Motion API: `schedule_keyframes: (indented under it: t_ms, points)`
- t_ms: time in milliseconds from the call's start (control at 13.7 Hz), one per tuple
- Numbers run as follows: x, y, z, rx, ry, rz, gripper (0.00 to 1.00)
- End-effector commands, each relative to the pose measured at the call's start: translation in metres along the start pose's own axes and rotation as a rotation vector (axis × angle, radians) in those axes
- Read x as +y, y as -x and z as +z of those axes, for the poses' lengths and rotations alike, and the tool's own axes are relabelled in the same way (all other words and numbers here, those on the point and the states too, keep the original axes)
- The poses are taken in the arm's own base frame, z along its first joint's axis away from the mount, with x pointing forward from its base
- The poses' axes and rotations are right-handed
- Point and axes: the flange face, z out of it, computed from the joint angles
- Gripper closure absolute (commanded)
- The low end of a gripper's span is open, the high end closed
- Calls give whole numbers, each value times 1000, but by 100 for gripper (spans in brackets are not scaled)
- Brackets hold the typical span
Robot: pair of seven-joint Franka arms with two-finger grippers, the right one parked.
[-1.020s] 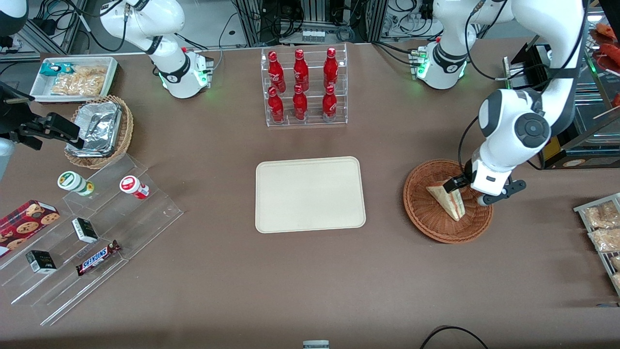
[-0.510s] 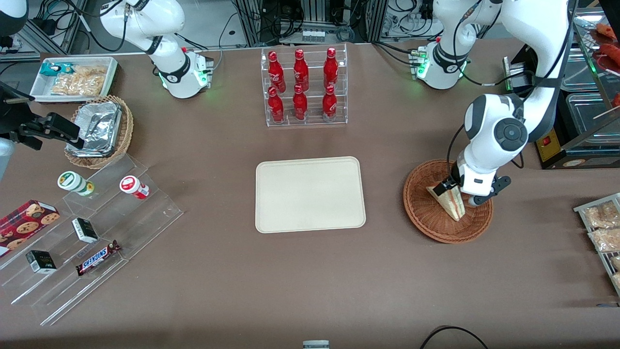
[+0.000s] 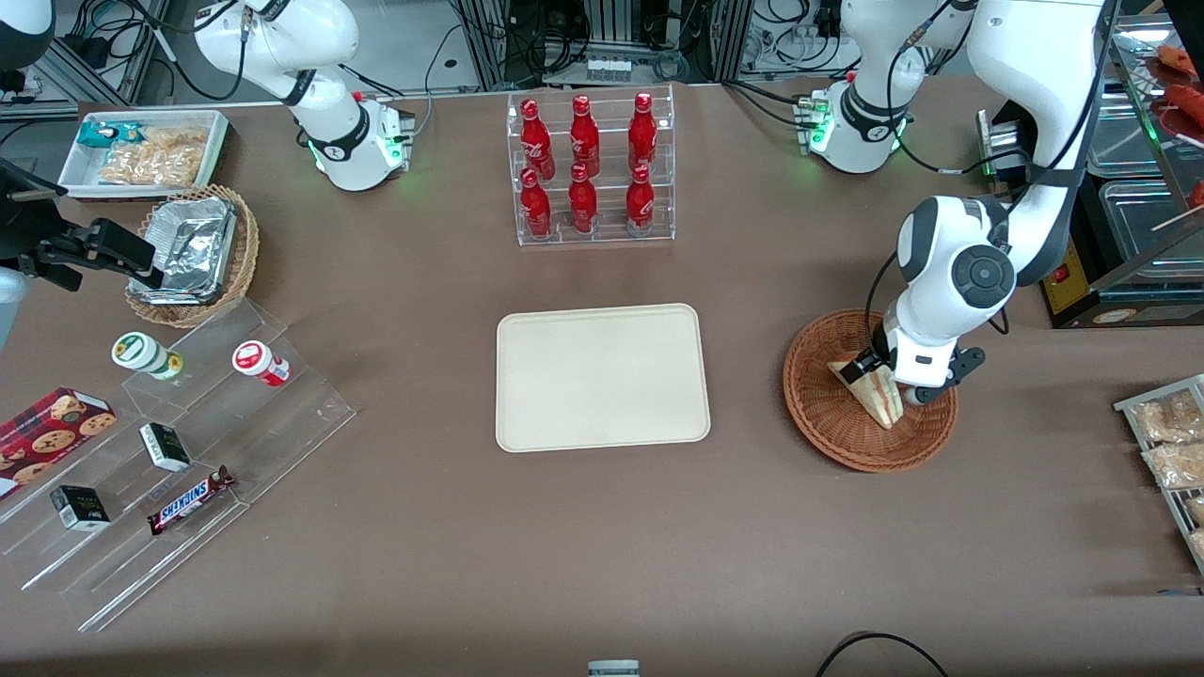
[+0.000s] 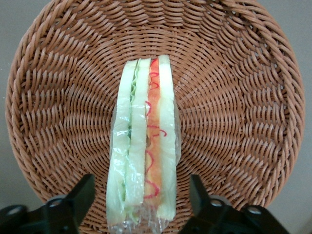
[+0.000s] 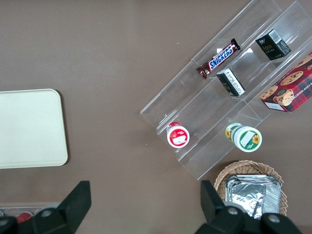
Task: Place sandwich from basket to tray
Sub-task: 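Lower the left gripper and close it on the sandwich's wrapper end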
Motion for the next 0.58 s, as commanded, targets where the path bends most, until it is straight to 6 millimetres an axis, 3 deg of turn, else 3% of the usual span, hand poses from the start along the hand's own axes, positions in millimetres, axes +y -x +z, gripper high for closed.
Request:
schedule_keyframes:
  t_ms: [0, 73, 146, 510]
  points:
    - [6, -6, 4, 8, 7, -23, 62]
    - [6, -7, 4, 11, 10, -25, 77]
    - [6, -7, 3, 12, 11, -25, 85]
    - [9, -5, -39, 26, 15, 5, 92]
